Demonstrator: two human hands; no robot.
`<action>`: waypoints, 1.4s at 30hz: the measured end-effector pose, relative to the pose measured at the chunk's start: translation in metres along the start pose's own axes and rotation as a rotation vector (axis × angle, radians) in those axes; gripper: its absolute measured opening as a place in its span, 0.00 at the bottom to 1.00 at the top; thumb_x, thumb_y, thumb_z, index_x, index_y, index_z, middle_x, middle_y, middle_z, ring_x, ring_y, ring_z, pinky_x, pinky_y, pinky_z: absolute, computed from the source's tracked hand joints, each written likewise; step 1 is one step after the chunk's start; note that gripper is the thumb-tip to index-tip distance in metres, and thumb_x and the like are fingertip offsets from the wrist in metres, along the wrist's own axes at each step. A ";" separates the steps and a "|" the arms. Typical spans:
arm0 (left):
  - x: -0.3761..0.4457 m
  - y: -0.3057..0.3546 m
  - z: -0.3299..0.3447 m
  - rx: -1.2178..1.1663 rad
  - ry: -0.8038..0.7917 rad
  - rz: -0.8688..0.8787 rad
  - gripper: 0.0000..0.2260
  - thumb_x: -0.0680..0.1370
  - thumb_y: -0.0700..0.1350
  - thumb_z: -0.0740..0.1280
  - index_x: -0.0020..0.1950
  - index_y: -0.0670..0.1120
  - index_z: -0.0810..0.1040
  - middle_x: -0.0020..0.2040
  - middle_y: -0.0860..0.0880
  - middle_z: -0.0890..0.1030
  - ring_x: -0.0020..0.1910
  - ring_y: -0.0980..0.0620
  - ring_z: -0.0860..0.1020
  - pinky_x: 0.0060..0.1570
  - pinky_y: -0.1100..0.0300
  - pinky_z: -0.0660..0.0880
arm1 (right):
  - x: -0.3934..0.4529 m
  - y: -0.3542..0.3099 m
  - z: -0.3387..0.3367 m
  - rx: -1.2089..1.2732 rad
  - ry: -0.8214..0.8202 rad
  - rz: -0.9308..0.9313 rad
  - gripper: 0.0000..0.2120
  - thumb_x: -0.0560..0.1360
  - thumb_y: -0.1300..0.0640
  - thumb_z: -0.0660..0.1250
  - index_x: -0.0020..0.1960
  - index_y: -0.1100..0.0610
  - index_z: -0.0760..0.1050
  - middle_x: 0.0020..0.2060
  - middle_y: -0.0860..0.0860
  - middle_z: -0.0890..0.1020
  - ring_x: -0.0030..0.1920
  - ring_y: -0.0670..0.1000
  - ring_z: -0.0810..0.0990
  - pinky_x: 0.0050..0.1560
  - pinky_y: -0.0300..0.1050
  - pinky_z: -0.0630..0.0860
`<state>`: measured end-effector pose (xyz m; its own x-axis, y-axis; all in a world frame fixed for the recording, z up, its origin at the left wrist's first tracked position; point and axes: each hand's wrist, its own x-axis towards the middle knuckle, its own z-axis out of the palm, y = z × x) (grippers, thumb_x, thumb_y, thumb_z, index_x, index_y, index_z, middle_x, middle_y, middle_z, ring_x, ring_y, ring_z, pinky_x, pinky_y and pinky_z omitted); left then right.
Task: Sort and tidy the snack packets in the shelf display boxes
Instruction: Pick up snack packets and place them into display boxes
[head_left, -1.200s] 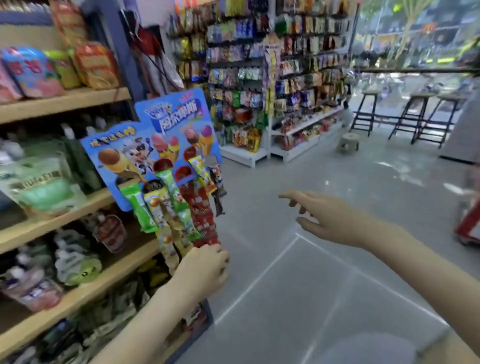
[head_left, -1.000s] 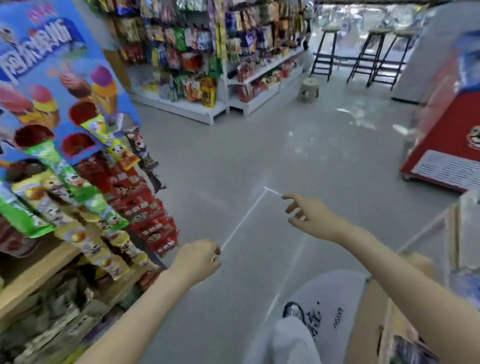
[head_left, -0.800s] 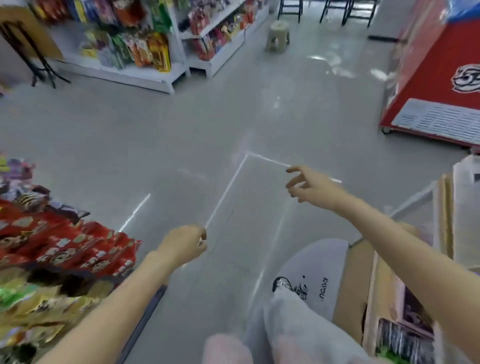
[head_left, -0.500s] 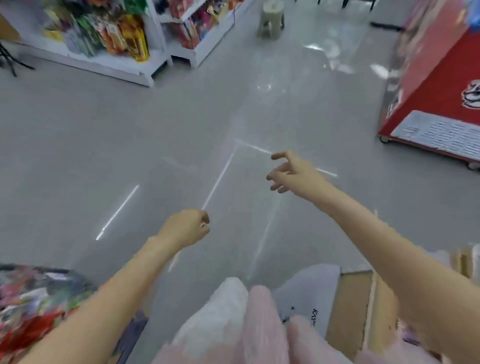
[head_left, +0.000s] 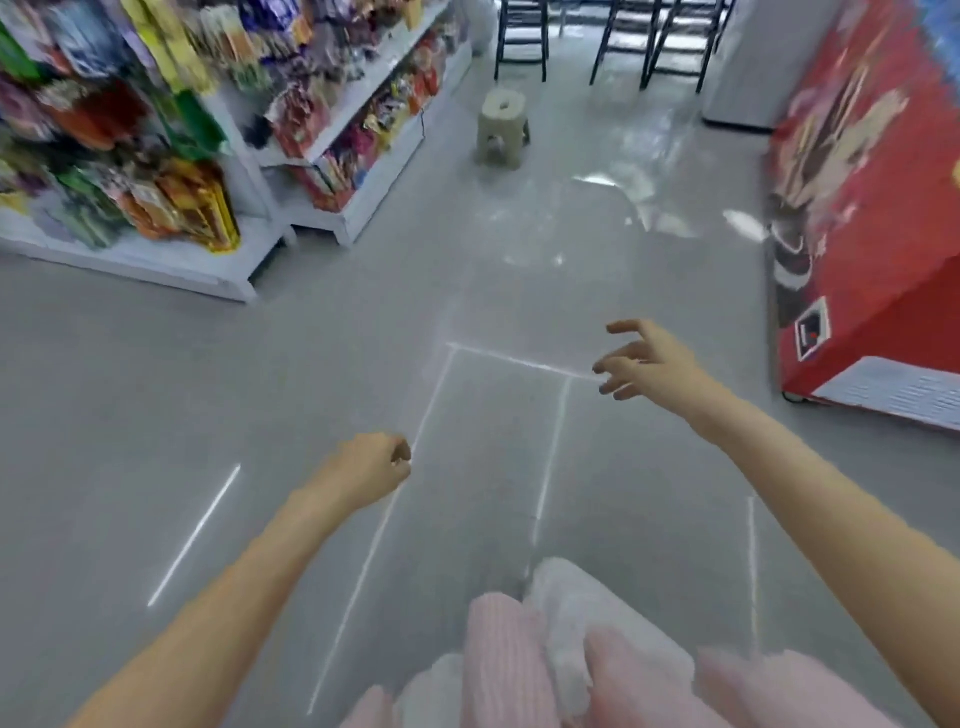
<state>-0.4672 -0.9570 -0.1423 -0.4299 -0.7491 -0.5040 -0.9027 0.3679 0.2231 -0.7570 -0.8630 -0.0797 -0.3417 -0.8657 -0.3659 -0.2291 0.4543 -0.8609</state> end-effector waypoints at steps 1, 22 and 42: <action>0.037 -0.001 -0.018 -0.009 0.005 0.006 0.12 0.77 0.43 0.61 0.58 0.45 0.76 0.57 0.45 0.79 0.56 0.45 0.77 0.55 0.56 0.73 | 0.036 -0.007 -0.009 0.019 0.012 0.021 0.19 0.76 0.64 0.61 0.66 0.59 0.64 0.50 0.60 0.79 0.39 0.54 0.80 0.48 0.49 0.77; 0.729 -0.043 -0.406 -0.093 0.018 -0.075 0.12 0.78 0.43 0.59 0.58 0.44 0.77 0.56 0.46 0.79 0.54 0.46 0.77 0.48 0.60 0.71 | 0.822 -0.262 -0.079 -0.481 -0.149 -0.127 0.19 0.77 0.59 0.60 0.67 0.55 0.62 0.53 0.53 0.77 0.51 0.57 0.79 0.53 0.49 0.73; 1.275 -0.072 -0.771 -0.092 -0.007 -0.125 0.11 0.78 0.45 0.59 0.58 0.45 0.76 0.56 0.48 0.79 0.54 0.48 0.76 0.49 0.58 0.72 | 1.468 -0.517 -0.154 -0.511 -0.214 -0.111 0.18 0.77 0.60 0.60 0.66 0.57 0.64 0.55 0.56 0.77 0.50 0.59 0.79 0.52 0.48 0.74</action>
<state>-0.9646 -2.3638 -0.1576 -0.3142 -0.7819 -0.5385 -0.9472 0.2197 0.2336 -1.2810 -2.3361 -0.1176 -0.1102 -0.9132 -0.3924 -0.6832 0.3564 -0.6374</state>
